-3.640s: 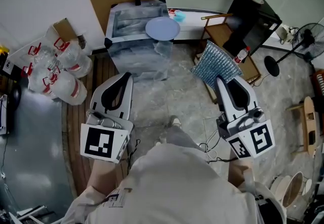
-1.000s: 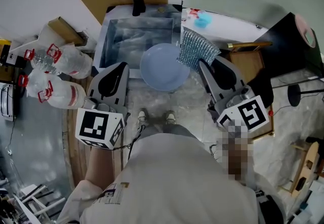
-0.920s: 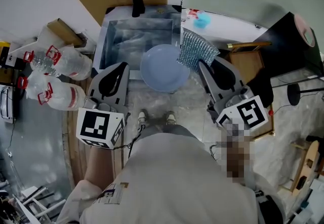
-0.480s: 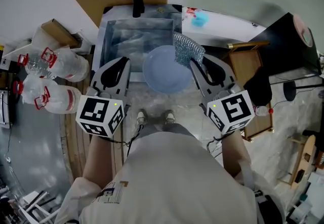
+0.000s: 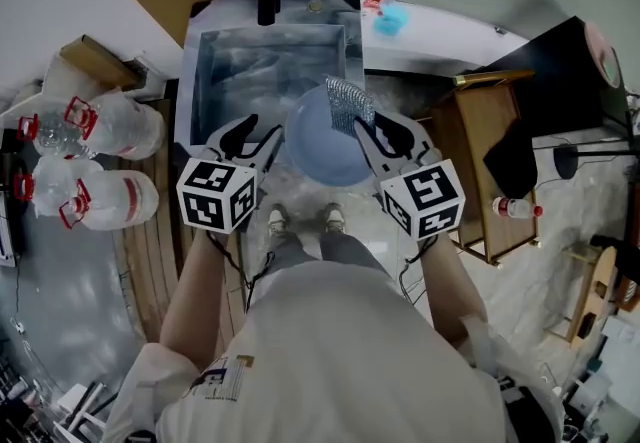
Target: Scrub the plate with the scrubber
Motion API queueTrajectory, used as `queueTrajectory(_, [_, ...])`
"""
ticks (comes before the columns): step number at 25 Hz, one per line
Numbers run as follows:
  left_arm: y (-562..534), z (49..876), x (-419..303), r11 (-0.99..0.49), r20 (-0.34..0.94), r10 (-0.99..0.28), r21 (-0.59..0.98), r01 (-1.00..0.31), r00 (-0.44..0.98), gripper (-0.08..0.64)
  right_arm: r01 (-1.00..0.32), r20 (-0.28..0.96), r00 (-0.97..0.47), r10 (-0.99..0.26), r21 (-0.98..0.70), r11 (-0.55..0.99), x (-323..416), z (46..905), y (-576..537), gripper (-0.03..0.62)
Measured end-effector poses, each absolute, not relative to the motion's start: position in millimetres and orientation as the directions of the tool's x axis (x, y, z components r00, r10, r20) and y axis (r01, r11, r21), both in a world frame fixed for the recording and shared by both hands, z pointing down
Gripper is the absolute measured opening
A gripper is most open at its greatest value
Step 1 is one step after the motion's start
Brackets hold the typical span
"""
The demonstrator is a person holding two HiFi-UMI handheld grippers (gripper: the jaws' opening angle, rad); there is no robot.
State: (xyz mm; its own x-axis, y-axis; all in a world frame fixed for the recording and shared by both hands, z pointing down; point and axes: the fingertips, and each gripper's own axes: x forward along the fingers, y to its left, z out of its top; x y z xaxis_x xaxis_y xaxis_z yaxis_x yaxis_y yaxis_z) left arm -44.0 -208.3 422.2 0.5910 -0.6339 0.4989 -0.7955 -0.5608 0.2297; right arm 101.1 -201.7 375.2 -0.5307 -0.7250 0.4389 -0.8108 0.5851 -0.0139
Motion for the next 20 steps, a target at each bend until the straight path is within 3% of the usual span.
queueTrajectory(5, [-210.8, 489.3, -41.6, -0.492, 0.566, -0.544, 0.382, -0.782, 0.619, 0.21, -0.806, 0.521, -0.543, -0.659, -0.103, 0.583, 85.2, 425.9, -208.5, 0.097])
queueTrajectory(20, [-206.6, 610.7, -21.6, -0.348, 0.665, -0.343, 0.566, -0.747, 0.663, 0.235, -0.76, 0.691, -0.582, -0.428, -0.277, 0.587, 50.1, 546.2, -206.7, 0.097])
